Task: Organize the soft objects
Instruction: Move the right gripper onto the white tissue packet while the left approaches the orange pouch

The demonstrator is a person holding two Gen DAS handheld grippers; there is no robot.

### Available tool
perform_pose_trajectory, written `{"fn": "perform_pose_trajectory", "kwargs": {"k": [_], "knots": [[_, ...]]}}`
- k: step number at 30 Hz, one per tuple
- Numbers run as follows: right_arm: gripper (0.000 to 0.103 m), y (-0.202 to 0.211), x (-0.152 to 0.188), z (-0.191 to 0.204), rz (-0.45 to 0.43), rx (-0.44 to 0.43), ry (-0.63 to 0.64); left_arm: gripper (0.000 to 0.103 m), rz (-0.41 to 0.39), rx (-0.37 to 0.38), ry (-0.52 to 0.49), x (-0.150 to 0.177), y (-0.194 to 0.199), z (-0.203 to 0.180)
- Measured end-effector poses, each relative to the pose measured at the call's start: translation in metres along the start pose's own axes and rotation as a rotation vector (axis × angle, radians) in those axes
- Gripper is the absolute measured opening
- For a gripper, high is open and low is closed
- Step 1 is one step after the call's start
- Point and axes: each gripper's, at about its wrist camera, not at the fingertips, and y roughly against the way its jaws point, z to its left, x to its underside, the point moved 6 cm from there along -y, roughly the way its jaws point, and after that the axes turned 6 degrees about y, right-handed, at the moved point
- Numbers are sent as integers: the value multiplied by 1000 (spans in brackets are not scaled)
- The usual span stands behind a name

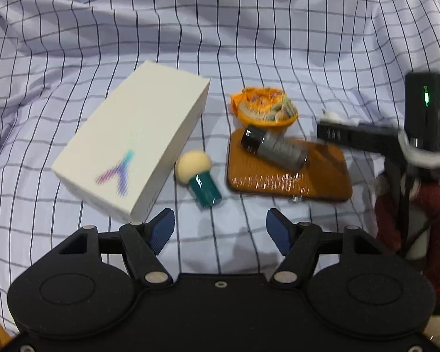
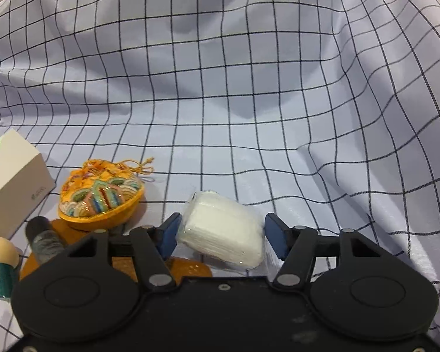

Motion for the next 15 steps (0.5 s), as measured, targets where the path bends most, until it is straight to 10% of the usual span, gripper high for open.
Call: {"fn": "perform_pose_trajectory", "kwargs": {"k": [15], "knots": [[81, -7, 9, -7, 4, -9, -33, 65, -12, 1, 10, -14, -3, -5]]}}
